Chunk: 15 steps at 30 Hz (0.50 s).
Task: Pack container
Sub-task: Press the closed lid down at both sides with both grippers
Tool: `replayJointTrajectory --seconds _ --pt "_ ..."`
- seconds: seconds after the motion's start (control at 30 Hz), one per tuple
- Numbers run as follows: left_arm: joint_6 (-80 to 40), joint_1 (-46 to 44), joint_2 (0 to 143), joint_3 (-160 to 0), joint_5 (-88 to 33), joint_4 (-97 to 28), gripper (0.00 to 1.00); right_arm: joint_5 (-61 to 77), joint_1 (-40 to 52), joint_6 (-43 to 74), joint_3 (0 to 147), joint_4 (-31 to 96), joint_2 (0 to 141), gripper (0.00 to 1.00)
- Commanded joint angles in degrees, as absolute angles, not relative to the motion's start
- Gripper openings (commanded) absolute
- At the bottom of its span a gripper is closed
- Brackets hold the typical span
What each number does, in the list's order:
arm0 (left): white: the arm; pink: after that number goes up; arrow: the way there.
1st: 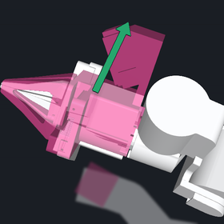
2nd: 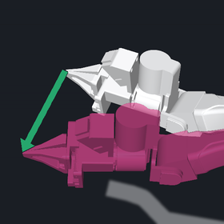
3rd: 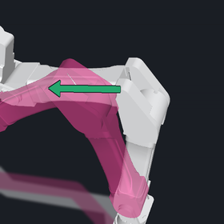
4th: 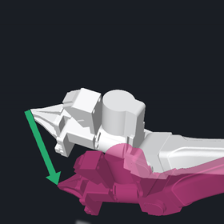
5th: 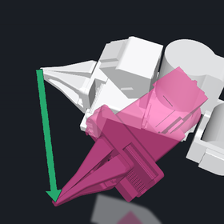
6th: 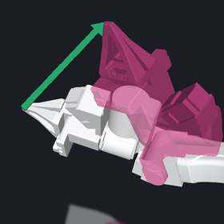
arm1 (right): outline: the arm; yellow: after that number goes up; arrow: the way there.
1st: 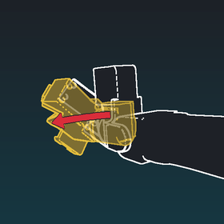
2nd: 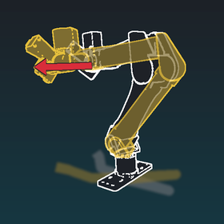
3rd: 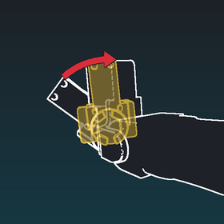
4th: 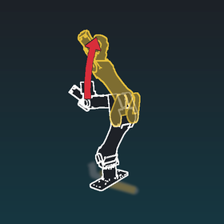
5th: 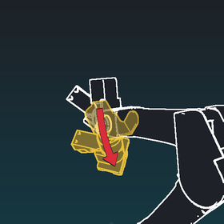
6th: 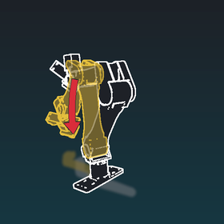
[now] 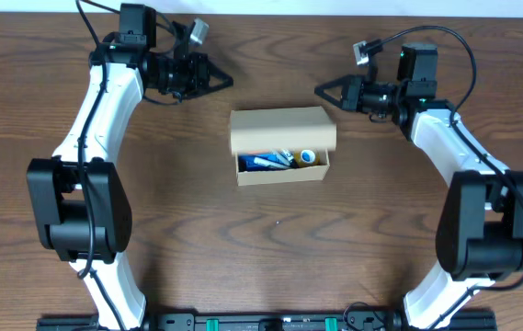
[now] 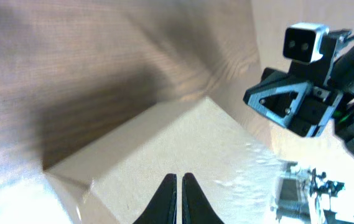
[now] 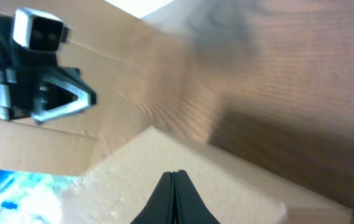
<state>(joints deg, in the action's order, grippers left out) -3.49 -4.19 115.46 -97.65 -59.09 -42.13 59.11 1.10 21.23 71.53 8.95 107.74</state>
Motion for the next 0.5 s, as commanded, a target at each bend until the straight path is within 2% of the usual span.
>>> replayJointTrajectory --seconds 0.0,0.47 --pt "4.43 -4.27 112.6 -98.52 -56.16 -47.05 0.06 53.56 2.44 11.09 71.57 14.81 104.36 0.02" --pt "14.46 -7.46 105.36 -98.52 -45.56 -63.05 0.06 36.21 5.74 3.53 71.57 36.29 89.56 0.01"
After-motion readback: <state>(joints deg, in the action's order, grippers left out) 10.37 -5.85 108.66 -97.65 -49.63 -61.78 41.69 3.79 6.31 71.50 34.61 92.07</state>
